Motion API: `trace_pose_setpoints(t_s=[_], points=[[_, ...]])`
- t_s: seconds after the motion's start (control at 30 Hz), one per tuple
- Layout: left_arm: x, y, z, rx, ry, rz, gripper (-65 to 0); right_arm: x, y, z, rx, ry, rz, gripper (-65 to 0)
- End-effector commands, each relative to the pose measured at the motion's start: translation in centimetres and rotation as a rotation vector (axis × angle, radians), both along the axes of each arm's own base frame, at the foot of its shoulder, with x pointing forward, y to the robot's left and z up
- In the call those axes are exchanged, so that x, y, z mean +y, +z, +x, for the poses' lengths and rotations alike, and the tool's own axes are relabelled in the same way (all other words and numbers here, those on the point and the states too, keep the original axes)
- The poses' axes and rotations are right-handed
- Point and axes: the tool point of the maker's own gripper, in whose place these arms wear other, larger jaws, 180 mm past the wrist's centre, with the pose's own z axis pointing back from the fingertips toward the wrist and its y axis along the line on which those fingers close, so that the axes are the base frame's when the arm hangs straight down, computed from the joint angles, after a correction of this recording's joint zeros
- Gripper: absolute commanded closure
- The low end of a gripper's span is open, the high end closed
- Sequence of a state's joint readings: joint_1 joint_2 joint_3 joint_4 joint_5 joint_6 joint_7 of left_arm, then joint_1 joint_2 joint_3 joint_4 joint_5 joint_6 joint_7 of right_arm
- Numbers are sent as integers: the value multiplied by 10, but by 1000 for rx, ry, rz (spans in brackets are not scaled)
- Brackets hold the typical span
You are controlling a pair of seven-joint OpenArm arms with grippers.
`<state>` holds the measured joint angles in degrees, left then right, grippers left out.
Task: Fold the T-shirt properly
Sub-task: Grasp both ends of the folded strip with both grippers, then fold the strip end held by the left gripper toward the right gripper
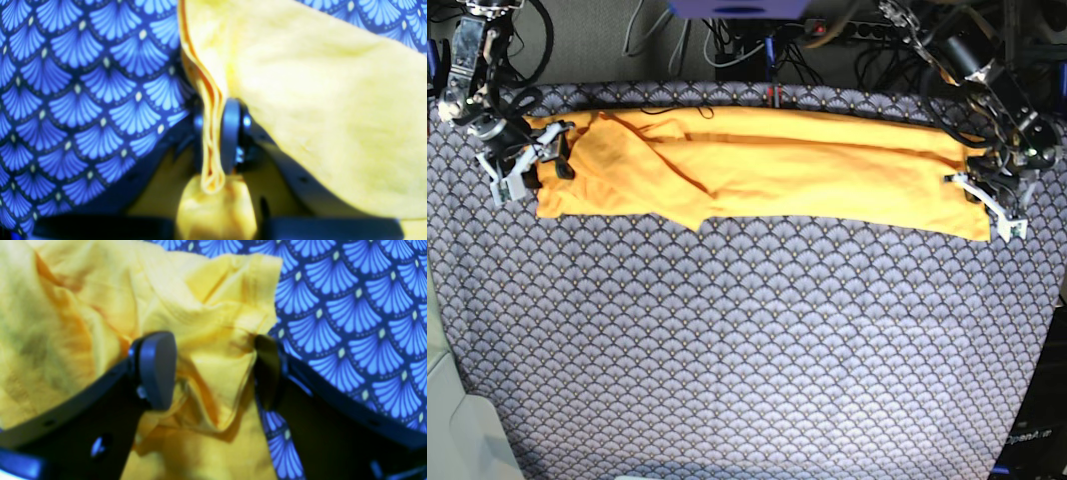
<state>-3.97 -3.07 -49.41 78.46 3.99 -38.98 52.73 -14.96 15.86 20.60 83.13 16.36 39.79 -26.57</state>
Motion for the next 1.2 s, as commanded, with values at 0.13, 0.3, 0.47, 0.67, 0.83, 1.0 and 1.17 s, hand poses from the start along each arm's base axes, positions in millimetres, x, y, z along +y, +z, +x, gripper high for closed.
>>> trace_pose_setpoints(t_s=[0.13,0.3,0.47,0.67,0.83,1.0,1.17], points=[[-12,-20,-25,132,-36,-8,0,-2,5,2,-7,9,-11,-381],[-15,7,-17,56,-34,45,0,-2,5,2,-7,9,-11,-381],[-40,41,-6,37,-127,127,0,-2,4,2,-6,9,-11,-381],[-79,82,7,-25,-222,197,0,7,1,1,3,34,-4,-380],[-106,88,5,-4,-303,214,0,10,1,2,2,42,-2,-379],[-119,82,-2,1,-317,186,0,9,1,2,4,41,-2,-379],[-128,86,4,-15,-350,188,0,10,1,2,4,43,-1,-379]])
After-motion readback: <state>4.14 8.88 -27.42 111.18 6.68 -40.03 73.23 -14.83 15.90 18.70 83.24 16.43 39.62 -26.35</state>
